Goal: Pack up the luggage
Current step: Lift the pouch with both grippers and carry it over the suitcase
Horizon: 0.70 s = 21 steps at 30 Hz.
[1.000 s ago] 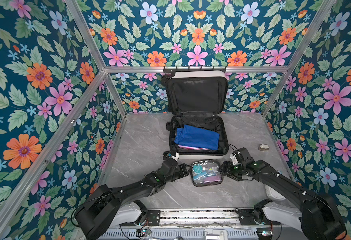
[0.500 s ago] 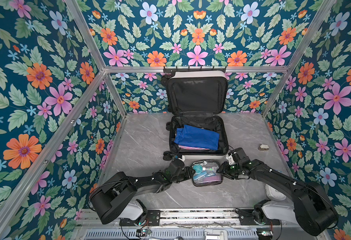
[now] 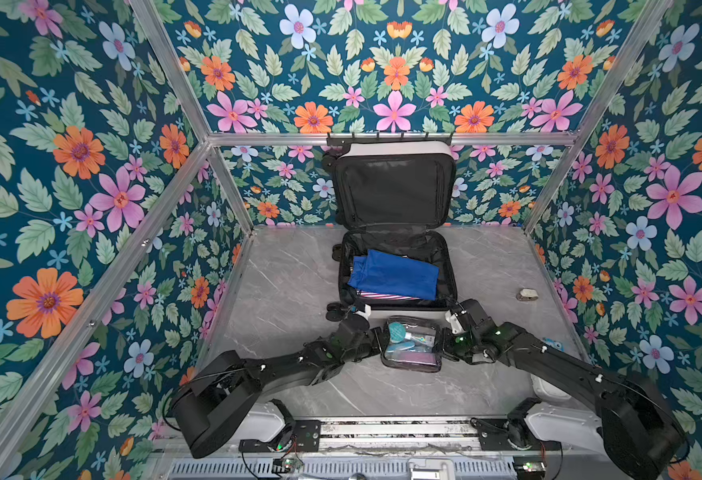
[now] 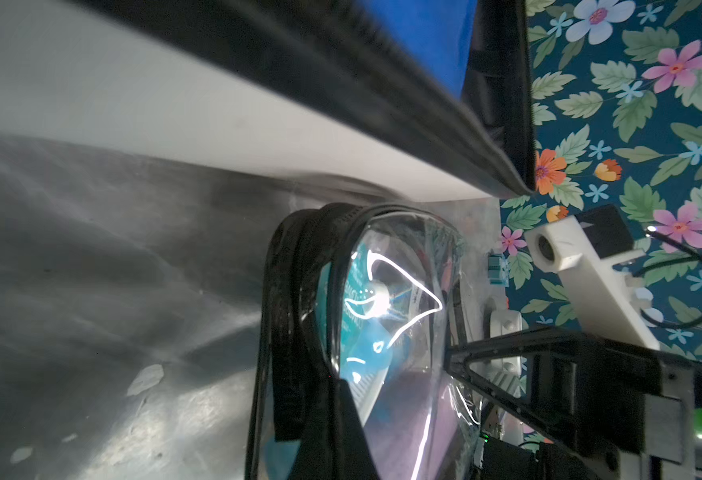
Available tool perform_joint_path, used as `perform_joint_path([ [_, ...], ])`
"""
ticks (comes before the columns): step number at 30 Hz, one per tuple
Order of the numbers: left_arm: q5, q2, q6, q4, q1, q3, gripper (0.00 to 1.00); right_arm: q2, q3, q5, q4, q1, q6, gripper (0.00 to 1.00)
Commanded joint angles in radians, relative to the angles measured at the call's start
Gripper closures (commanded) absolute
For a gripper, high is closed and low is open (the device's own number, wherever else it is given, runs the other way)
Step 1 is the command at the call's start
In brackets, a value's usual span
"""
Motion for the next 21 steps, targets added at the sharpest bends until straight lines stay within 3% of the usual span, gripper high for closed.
perform_joint_path([
  [1,0.028,-0.047,0.021,-0.044,-0.012,0.016,1.0,-0.064,0.012,-0.026,-0.005,0.01,0.041,1.0],
  [7,-0.004,-0.157,0.052,-0.212,-0.045,0.093,1.0,-0.199,0.063,-0.032,-0.072,0.033,0.08,1.0],
  [11,-0.026,-0.201,0.089,-0.34,-0.048,0.195,1.0,-0.213,0.164,-0.037,-0.104,0.036,0.074,1.0],
  [16,-0.102,-0.203,0.16,-0.472,-0.047,0.363,1.0,-0.126,0.393,-0.006,-0.166,0.035,0.006,1.0],
  [21,-0.2,-0.106,0.264,-0.616,-0.031,0.586,1.0,0.037,0.643,-0.003,-0.217,0.035,-0.086,1.0],
])
